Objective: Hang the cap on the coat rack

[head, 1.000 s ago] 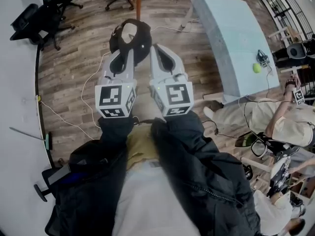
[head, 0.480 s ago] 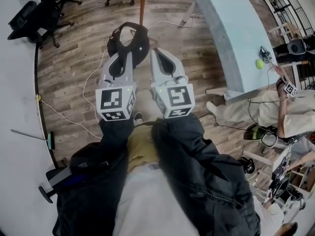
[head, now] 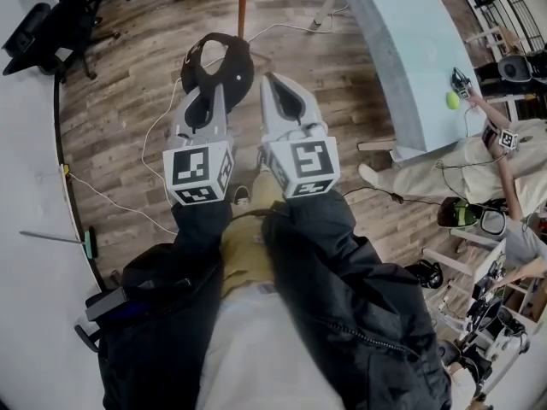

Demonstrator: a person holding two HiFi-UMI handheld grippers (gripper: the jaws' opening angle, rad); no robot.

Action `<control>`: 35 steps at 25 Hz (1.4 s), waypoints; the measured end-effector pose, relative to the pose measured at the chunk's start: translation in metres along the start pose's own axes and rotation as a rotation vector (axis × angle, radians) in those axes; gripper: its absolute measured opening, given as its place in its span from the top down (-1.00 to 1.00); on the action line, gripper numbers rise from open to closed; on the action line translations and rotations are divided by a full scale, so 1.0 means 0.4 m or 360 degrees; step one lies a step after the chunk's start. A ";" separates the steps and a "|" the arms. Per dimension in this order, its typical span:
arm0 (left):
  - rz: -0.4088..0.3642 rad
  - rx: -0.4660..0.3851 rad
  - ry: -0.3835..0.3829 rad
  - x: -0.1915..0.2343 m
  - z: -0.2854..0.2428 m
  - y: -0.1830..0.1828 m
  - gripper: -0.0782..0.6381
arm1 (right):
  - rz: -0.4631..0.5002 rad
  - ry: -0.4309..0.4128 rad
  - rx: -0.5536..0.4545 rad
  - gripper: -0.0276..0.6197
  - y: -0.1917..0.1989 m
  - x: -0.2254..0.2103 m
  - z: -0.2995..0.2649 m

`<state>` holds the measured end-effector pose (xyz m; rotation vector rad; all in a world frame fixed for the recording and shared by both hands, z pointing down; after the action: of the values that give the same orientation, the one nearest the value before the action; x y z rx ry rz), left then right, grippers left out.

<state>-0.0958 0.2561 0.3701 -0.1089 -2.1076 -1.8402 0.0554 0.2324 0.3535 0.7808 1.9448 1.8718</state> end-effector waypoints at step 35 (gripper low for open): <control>-0.0036 0.0123 -0.0197 0.125 -0.623 -0.052 0.76 | -0.0130 -0.0206 0.0091 0.93 0.073 -0.388 -0.536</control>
<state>-0.0979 0.0020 0.3914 -0.1854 -2.2691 -1.8047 0.0578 -0.0328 0.3789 0.8057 1.9271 1.6828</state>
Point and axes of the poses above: the fingertips, and each gripper's own axes: z backward along the fingers, x to its left, y out of its underside, the point moved 9 cm from there along z, backward along the fingers, and after that the axes turned 9 degrees about z, right-handed, at the moved point
